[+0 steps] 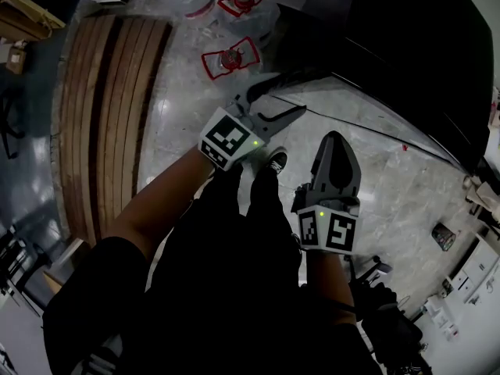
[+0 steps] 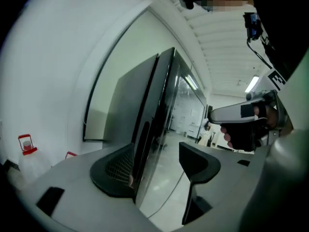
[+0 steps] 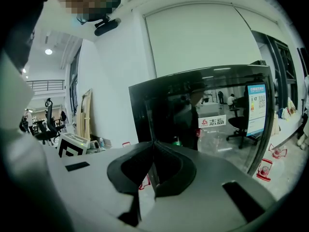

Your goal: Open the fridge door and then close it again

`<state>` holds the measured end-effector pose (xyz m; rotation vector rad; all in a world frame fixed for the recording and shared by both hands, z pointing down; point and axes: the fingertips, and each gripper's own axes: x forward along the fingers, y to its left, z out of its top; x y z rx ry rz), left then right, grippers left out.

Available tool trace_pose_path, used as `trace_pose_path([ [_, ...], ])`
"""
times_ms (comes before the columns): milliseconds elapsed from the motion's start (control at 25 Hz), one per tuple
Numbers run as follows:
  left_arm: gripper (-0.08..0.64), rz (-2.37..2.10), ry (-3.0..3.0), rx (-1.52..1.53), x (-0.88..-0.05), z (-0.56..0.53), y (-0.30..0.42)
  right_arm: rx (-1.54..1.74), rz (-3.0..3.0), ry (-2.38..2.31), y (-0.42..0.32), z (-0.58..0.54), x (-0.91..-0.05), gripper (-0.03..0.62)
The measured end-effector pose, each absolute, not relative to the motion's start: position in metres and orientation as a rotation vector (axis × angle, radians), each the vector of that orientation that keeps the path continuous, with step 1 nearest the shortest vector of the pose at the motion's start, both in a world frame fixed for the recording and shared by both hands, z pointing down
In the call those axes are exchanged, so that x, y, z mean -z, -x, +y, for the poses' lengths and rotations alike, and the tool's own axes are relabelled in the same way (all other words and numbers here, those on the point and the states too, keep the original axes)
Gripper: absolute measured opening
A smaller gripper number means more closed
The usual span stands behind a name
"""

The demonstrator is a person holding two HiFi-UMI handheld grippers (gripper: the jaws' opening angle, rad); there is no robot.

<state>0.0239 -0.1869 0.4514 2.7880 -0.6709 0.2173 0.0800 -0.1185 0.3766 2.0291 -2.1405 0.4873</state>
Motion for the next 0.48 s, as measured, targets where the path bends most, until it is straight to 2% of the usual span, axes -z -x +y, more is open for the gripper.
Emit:
trace_pose_path([
  [240, 0.268, -0.631, -2.804, -0.231, -0.4578, -0.1875, -0.0291, -0.499, -2.135, -2.024, -0.0810, -0.1228, -0.3843, 0.016],
  [360, 0.215, -0.636, -2.805, -0.214, -0.4581, -0.1898, -0.0294, -0.507, -2.130, -2.027, -0.0821, -0.1224, -0.3854, 0.015],
  [480, 0.197, -0.630, -2.815, -0.208, -0.4582, -0.1927, -0.0318, -0.504, -2.124, -2.033, -0.0853, -0.1218, -0.3870, 0.015],
])
